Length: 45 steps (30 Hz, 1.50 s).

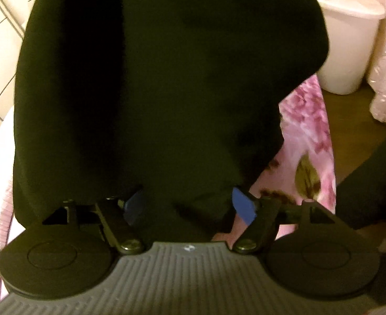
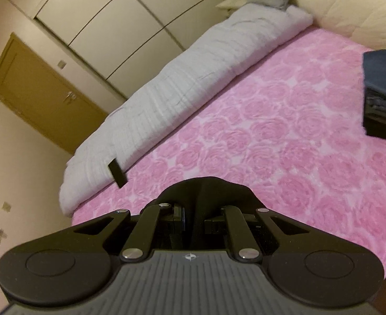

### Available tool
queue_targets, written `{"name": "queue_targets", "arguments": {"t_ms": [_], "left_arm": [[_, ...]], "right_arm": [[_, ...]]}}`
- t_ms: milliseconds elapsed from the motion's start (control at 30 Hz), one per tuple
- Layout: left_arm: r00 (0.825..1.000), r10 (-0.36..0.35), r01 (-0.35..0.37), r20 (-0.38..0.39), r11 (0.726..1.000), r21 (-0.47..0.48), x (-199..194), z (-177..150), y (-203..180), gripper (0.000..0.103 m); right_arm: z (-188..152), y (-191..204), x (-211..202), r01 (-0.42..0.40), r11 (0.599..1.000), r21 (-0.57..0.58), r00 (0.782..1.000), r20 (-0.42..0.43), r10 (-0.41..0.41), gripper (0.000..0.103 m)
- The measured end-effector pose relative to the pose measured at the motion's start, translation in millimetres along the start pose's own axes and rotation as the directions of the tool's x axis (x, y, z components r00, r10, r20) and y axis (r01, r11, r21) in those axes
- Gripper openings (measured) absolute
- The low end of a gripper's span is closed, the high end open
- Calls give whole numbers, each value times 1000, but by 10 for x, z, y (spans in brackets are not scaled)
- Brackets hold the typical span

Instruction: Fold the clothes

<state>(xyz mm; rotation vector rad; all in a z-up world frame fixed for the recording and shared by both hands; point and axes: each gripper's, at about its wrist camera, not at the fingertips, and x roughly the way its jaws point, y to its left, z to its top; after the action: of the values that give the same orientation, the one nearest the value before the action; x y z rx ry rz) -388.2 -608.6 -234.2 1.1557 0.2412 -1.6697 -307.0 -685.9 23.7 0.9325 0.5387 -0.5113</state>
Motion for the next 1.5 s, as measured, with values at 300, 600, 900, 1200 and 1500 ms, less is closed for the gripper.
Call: {"name": "queue_targets", "arguments": {"t_ms": [300,600,900,1200,1500], "left_arm": [[995,87,-88,45,996,18,337,460,-158,36],[926,262,-213,273,957,-198,-943,226,1072,5],[753,468,-375,463,883,-282,-2678,430,1856,5],[566,559,-367,606,829,-422,-3671,1053,2450,5],[614,577,-364,539,813,-455,-3450,1220,2478,5]], "right_arm": [[-62,-194,-151,7,1000,24,1000,-3,-7,11],[-517,163,-613,48,998,-52,988,148,-40,11],[-838,804,-1305,-34,982,-184,971,227,76,11],[-351,1510,-2283,-149,889,-432,887,339,314,11],[211,1434,-1797,-196,866,-459,914,235,332,11]]}}
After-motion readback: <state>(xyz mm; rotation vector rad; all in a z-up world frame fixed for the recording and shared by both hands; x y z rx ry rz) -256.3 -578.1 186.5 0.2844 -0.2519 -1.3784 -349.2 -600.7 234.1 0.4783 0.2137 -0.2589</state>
